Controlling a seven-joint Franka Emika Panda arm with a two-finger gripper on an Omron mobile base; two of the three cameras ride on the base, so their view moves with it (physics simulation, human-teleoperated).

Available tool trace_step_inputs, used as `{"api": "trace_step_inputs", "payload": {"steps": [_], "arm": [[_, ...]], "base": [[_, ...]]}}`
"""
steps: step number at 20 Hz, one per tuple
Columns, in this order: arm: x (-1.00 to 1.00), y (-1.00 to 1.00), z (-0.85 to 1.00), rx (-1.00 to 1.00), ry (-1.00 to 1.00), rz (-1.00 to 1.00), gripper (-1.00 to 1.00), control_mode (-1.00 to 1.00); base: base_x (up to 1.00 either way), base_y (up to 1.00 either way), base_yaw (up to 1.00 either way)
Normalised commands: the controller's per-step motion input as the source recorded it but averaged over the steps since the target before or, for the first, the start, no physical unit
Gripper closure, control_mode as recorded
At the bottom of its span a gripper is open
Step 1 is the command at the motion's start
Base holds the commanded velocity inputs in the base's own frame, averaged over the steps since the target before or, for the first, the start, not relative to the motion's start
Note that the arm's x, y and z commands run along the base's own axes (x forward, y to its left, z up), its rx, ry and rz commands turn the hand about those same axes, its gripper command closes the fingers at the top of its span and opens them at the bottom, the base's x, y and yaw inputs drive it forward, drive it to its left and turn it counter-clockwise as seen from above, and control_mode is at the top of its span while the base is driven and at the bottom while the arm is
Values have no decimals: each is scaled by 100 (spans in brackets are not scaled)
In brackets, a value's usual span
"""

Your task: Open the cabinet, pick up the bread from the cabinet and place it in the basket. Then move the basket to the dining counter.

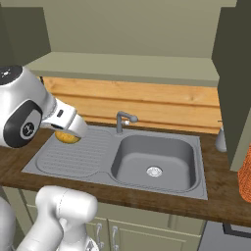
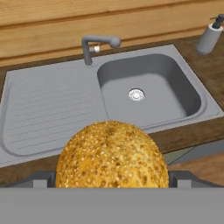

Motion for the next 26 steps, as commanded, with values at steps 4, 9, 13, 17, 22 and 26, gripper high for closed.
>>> {"api": "trace_step_inputs", "payload": {"steps": [4, 9, 13, 17, 22, 26], "arm": [[0, 0, 0, 0, 0, 0, 100, -100], [-14, 0, 0, 0, 0, 0, 100, -100], [-18, 0, -3, 0, 1, 0, 100, 100], [0, 0, 0, 0, 0, 0, 100, 100], [0, 0, 0, 0, 0, 0, 100, 100], [0, 0, 0, 0, 0, 0, 100, 100]], "base": [[0, 0, 0], [0, 0, 0], [-27, 0, 0], [-52, 0, 0], [-74, 0, 0], [-67, -24, -2]]}}
